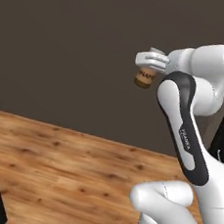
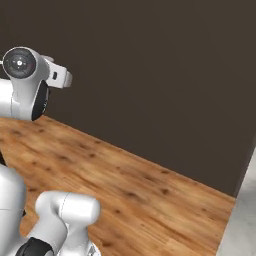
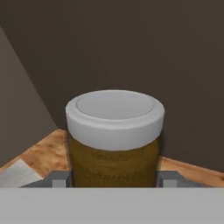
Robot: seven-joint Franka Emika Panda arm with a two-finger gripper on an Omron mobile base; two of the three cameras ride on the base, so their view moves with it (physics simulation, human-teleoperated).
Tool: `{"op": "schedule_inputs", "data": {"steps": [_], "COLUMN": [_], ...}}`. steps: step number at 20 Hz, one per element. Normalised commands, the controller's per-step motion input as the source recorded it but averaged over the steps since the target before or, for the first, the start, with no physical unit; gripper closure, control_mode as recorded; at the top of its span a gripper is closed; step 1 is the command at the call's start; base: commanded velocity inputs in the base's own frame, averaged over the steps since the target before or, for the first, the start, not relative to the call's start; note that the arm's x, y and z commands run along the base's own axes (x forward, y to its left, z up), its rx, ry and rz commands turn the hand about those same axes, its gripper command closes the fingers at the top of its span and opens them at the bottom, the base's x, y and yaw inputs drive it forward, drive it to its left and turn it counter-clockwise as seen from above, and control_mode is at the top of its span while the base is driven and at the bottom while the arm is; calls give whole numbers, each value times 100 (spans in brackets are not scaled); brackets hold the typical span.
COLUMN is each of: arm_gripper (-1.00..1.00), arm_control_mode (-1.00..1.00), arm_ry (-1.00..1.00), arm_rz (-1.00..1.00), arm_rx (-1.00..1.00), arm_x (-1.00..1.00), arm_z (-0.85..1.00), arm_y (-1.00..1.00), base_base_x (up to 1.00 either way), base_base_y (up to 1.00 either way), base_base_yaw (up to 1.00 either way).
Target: Take the cinnamon bottle from the cabinet and place it on the dining table, next to the plate with the cupcake. Then take the chocolate from the dining counter and place it on the cupcake plate.
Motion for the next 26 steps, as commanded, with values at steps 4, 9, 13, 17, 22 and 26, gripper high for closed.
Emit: {"op": "schedule_inputs", "data": {"steps": [4,9,13,17,22,26], "arm_gripper": [100,100,100,100,100,100], "arm_control_mode": [100,100,100,100,100,100], "arm_ry": [0,0,0,0,0,0], "arm_rz": [0,0,0,0,0,0], "arm_rx": [0,0,0,0,0,0], "arm_x": [0,0,0,0,0,0], "arm_z": [0,0,0,0,0,0], "arm_y": [0,0,0,0,0,0], "base_base_x": [69,51,34,34,36,28], "base_base_y": [0,-14,-32,-44,-56,-56], "base_base_yaw": [21,39,48,51,51,50]}}
